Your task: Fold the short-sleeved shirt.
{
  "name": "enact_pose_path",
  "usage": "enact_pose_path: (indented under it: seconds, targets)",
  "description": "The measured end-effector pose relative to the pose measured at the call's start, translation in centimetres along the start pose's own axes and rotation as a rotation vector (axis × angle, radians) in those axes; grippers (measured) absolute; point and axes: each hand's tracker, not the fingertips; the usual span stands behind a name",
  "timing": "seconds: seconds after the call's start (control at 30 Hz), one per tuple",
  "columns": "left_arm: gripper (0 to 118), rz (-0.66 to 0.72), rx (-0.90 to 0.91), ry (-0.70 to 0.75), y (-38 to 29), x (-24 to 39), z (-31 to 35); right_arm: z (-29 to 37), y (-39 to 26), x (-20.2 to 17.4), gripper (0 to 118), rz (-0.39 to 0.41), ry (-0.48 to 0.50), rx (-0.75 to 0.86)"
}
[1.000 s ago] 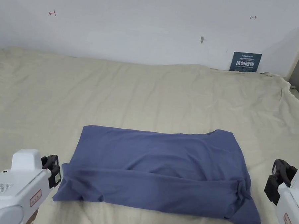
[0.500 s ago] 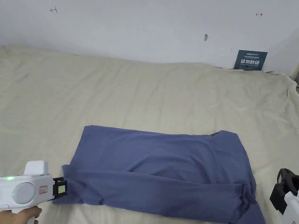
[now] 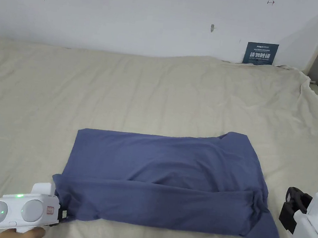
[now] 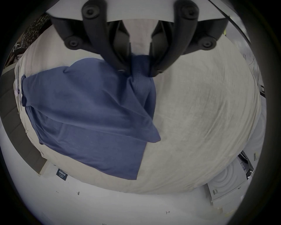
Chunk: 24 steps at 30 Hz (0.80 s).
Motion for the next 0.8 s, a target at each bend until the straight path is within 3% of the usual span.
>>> enact_pose_path:
  seconds: [0.17,0.2,0.23,0.27,0.3,0.33,0.43,0.53,0.63,0.67,0.73,0.8]
  targets:
    - [5,-0.018,0.062,-0.029,-0.4,0.4,1.5,-2.7,-1.8,1.1,4,-0.030,0.010,-0.170]
    - [5,-0.020,0.079,-0.037,-0.5,0.3,2.0,-3.4,-2.5,1.5,14,-0.042,0.010,-0.198]
    - [5,-0.021,0.094,-0.045,-0.4,0.3,2.5,-4.3,-3.0,1.8,32,-0.037,0.007,-0.248]
    - [5,-0.021,0.102,-0.052,-0.3,0.1,3.3,-5.2,-3.6,1.9,61,-0.046,0.025,-0.289]
    - [5,-0.023,0.109,-0.060,-0.1,0.0,3.8,-6.2,-4.3,2.1,78,-0.037,0.022,-0.323]
    - [5,-0.025,0.121,-0.068,0.0,-0.1,4.3,-7.1,-5.1,2.4,84,-0.035,0.021,-0.369]
    - [5,-0.021,0.140,-0.084,0.3,-0.3,5.6,-9.4,-7.0,2.6,84,-0.040,0.022,-0.452]
    - [5,-0.015,0.147,-0.087,0.4,-0.6,5.3,-11.1,-8.9,2.7,72,-0.033,0.023,-0.536]
    - [5,-0.006,0.143,-0.083,0.4,-0.8,5.1,-11.9,-10.4,3.0,34,-0.076,0.041,-0.575]
    - [5,0.000,0.138,-0.082,0.3,-0.9,5.1,-11.8,-10.5,3.0,6,-0.082,0.053,-0.572]
    - [5,0.017,0.133,-0.088,0.0,-1.2,5.0,-10.8,-10.4,3.0,6,-0.089,0.117,-0.530]
    - [5,0.028,0.130,-0.089,0.0,-1.7,4.6,-10.2,-9.8,2.7,6,-0.038,0.103,-0.512]
